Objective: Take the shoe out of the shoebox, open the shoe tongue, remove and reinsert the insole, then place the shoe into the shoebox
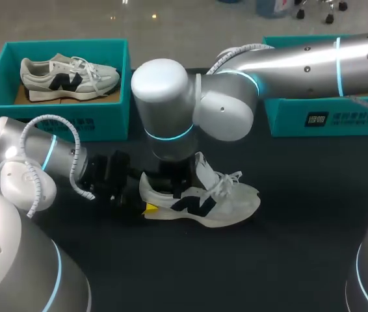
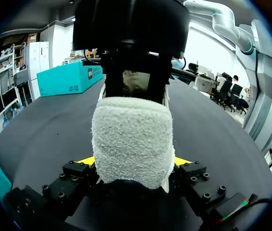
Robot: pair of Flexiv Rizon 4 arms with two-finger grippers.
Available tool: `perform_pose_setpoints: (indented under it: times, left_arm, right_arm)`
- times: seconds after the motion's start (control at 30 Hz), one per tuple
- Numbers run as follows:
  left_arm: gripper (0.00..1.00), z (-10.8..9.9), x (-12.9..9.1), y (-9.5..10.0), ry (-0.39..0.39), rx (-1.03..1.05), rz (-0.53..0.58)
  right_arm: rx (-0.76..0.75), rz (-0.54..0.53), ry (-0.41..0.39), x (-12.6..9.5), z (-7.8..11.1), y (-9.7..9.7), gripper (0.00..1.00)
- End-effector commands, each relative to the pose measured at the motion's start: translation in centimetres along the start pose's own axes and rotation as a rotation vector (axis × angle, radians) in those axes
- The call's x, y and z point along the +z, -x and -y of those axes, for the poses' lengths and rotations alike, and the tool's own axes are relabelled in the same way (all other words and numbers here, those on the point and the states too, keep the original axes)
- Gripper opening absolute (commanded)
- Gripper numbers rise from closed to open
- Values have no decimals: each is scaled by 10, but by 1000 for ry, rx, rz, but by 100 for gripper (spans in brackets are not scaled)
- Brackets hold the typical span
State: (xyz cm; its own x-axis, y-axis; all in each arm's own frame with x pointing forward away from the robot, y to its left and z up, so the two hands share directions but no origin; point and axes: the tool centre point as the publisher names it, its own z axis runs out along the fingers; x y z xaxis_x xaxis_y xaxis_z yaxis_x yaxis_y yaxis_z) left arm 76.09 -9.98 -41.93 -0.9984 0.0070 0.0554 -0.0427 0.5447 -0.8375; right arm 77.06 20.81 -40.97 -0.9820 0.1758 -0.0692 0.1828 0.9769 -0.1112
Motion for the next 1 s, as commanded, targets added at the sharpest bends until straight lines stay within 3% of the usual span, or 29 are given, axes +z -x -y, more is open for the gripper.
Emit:
perform_pose_setpoints:
  times: [0.03, 0.07, 0.2, 0.27, 0.53, 0.77, 1.0]
  left_arm:
    - [0, -2, 1, -1, 4, -2, 1]
    - [0, -2, 1, -1, 4, -2, 1]
    - [0, -2, 1, -1, 4, -2, 1]
    - [0, -2, 1, -1, 4, -2, 1]
    - [0, -2, 1, -1, 4, -2, 1]
    - [0, -2, 1, -1, 4, -2, 1]
    - [0, -2, 1, -1, 4, -2, 1]
  right_arm:
    - [-4, -51, -9, 31, -3, -5, 37]
    - [0, -62, -7, 35, -3, -7, 35]
    - [10, -100, -13, 46, -1, -12, 7]
    - [15, -113, -20, 48, 0, -13, 0]
    - [57, -168, -34, 39, 12, -13, 0]
    - [30, -174, -51, -1, 23, -5, 0]
    - [25, -119, -54, -24, 31, -2, 0]
